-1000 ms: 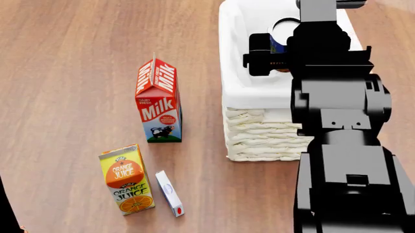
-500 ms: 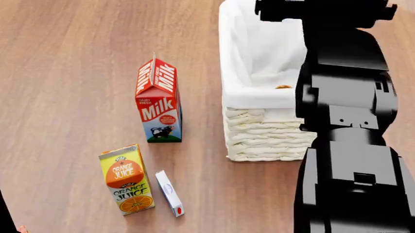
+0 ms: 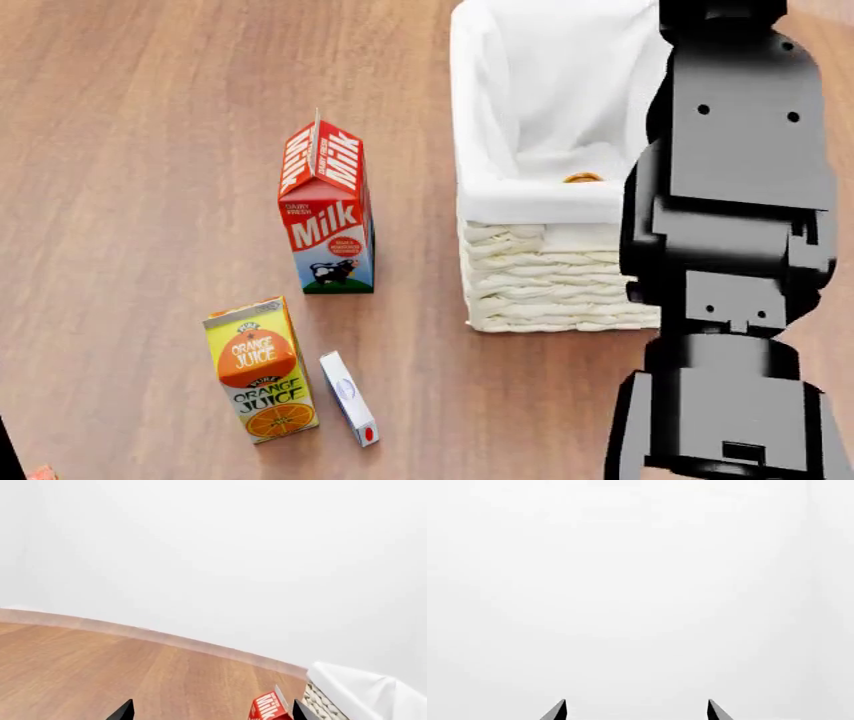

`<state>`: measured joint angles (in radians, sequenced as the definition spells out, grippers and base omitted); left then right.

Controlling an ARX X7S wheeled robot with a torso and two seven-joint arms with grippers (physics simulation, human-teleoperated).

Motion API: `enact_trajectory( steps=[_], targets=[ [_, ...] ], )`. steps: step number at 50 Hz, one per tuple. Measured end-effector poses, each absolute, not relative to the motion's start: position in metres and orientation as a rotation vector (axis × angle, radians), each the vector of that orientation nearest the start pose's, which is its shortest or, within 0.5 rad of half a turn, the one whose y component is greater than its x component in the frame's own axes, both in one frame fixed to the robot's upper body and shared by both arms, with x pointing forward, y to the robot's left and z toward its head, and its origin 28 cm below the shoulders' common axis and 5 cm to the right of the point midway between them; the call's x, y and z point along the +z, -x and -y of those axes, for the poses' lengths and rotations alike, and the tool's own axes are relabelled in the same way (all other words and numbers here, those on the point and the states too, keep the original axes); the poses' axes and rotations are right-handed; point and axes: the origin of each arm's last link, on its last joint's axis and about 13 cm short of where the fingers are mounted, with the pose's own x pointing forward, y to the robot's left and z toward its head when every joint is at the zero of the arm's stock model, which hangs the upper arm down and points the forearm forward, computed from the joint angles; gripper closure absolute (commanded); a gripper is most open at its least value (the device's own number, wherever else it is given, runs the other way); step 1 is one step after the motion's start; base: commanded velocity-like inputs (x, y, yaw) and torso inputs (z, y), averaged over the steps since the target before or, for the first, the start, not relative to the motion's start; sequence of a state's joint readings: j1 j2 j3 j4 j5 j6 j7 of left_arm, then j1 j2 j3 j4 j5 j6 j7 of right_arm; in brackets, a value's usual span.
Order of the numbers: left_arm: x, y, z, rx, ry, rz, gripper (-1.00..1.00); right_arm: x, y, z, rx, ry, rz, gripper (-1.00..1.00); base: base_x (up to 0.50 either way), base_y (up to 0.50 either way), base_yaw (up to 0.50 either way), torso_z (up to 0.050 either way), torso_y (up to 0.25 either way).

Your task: Pick up the alphabet soup, and put it in the basket.

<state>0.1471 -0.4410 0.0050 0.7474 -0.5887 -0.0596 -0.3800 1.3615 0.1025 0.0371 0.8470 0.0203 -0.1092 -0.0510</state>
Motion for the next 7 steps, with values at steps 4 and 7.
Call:
enact_trajectory(
  steps=[4, 7],
  targets=[
    [0.147, -0.157, -0.240, 0.006, 0.235, 0.417, -1.00, 0.316, -0.411, 0.142, -0.042, 0.036, 0.673, -1.00, 0.00, 0.00, 0.00, 0.000, 0.000],
    [0.150, -0.153, -0.240, 0.001, 0.234, 0.429, -1.00, 0.319, -0.402, 0.142, -0.034, 0.059, 0.708, -1.00, 0.00, 0.00, 0.00, 0.000, 0.000]
  ],
)
